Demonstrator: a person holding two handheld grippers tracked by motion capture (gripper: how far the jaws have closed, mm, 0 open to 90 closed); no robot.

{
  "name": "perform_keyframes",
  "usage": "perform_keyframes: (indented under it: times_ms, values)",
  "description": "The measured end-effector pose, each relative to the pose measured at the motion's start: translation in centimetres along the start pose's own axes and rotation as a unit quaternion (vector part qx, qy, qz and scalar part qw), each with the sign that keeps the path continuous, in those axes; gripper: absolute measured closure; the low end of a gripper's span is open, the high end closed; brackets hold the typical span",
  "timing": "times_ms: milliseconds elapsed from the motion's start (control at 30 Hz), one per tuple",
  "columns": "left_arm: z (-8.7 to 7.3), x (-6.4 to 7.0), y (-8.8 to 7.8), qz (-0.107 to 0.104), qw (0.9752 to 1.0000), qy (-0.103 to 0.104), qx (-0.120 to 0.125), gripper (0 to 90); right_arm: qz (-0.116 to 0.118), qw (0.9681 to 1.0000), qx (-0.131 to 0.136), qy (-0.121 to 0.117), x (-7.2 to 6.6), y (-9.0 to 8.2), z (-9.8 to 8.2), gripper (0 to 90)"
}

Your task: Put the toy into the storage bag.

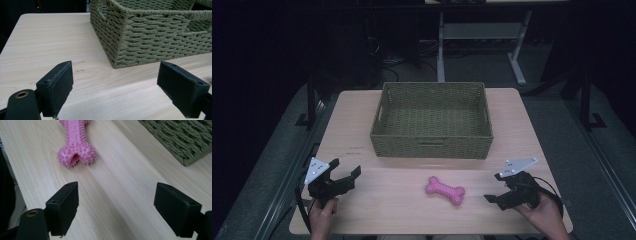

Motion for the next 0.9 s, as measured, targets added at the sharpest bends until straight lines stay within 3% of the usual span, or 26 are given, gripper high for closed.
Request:
perform_keyframes:
  times_ms: [300,900]
  values:
    - [-0.1,0.8,0.2,-0.006,0.9999,0.010,-0.001,13.0,0.022,0.9995,-0.023,-0.007,-0.2,0.5,1.5,17.7]
    - [-0.1,0.5,0.1,-0.004,1.0000,0.005,-0.001,13.0,0.051,0.9968,-0.051,-0.035,-1.2,1.0,3.9,17.3]
Point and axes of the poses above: each handheld gripper's, and its own axes: y roughly forward along the jaws, z roughly out of its top, x roughly to its right, the point moved 7 cm from there along y, roughly forward along the jaws, and after that the axes turned 10 degrees about z, right-handed, at the moved point
